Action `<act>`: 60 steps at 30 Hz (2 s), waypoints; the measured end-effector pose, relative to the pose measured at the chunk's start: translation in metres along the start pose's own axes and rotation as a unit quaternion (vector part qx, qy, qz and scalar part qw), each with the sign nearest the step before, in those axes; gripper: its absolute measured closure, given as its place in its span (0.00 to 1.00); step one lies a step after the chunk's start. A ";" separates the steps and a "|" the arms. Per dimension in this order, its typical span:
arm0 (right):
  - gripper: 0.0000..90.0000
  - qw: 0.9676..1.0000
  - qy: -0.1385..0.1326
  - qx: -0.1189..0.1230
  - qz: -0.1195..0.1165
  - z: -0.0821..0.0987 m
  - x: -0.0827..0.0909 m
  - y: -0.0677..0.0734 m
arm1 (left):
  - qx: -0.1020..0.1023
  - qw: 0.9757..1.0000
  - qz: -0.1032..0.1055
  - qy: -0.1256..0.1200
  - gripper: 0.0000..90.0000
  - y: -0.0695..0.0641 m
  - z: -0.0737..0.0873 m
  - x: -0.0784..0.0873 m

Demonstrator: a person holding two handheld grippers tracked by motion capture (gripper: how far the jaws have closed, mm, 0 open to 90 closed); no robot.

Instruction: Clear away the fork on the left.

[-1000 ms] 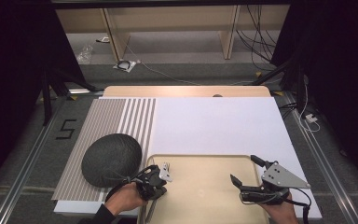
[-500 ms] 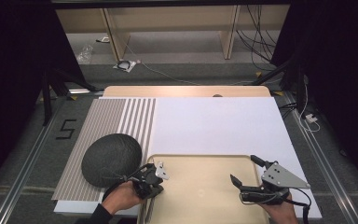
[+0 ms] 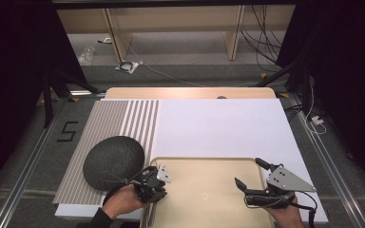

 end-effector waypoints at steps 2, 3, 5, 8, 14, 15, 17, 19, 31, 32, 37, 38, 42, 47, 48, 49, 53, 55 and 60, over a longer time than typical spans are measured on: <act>0.13 1.000 -0.001 0.001 0.000 0.000 0.000 0.000 | 0.007 1.000 -0.003 -0.005 0.76 0.000 -0.002 0.004; 0.13 1.000 0.000 0.001 0.000 0.000 0.000 0.000 | 0.014 1.000 -0.004 -0.009 0.66 0.000 -0.003 0.005; 0.13 1.000 -0.001 0.001 0.000 0.000 0.000 0.000 | 0.025 1.000 -0.007 -0.017 0.55 0.000 -0.005 0.008; 0.13 1.000 -0.001 0.001 0.000 0.000 0.000 0.000 | 0.034 0.999 -0.010 -0.026 0.46 0.001 -0.007 0.012; 0.13 1.000 -0.001 0.000 0.000 0.000 0.000 0.000 | 0.053 0.997 -0.022 -0.046 0.35 0.006 -0.008 0.018; 0.13 1.000 0.000 0.001 0.000 0.000 0.000 0.000 | 0.055 0.997 -0.025 -0.049 0.34 0.007 -0.008 0.019; 0.13 1.000 0.000 0.000 0.000 0.000 0.000 0.000 | 0.061 0.996 -0.030 -0.058 0.32 0.010 -0.008 0.021; 0.13 1.000 0.000 0.001 0.000 0.000 0.000 0.000 | 0.067 0.995 -0.035 -0.067 0.30 0.012 -0.008 0.024; 0.13 1.000 0.000 0.000 -0.001 0.000 0.000 0.000 | 0.114 0.986 -0.056 -0.113 0.26 0.027 -0.005 0.037; 0.13 1.000 0.000 0.000 -0.001 0.000 0.000 0.000 | 0.116 0.985 -0.057 -0.115 0.26 0.029 -0.005 0.038; 0.13 1.000 -0.001 0.000 -0.001 0.000 0.000 0.000 | 0.130 0.982 -0.062 -0.125 0.25 0.034 -0.002 0.042; 0.13 1.000 0.000 -0.001 0.000 0.000 0.000 0.000 | 0.134 0.981 -0.064 -0.127 0.25 0.035 -0.001 0.043; 0.13 1.000 0.000 -0.002 -0.001 0.000 0.000 0.000 | 0.144 0.978 -0.071 -0.132 0.24 0.039 0.001 0.044; 0.13 1.000 0.001 -0.002 0.000 0.001 0.000 -0.001 | 0.164 0.971 -0.082 -0.153 0.24 0.047 0.005 0.050; 0.13 1.000 0.003 -0.001 0.000 0.001 0.000 -0.001 | 0.167 0.970 -0.083 -0.155 0.24 0.048 0.006 0.050; 0.13 1.000 0.004 -0.001 0.000 0.001 0.000 -0.001 | 0.171 0.969 -0.086 -0.159 0.24 0.050 0.007 0.051; 0.13 1.000 0.000 -0.002 -0.002 0.001 0.000 -0.001 | 0.190 0.962 -0.093 -0.170 0.24 0.056 0.012 0.055; 0.13 1.000 -0.002 -0.002 -0.002 0.001 0.000 -0.002 | 0.200 0.959 -0.096 -0.175 0.23 0.059 0.014 0.056; 0.13 1.000 0.002 -0.003 -0.001 0.002 0.001 -0.003 | 0.216 0.954 -0.106 -0.177 0.23 0.065 0.021 0.058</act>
Point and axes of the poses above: each handheld gripper's, and its own axes: x roughly backward along the jaws, z roughly out of its underside, y roughly to its left, the point moved 5 cm from there along -x, roughly forward along the jaws, and after that the axes turned 1 degree about y, right-handed, at the moved point
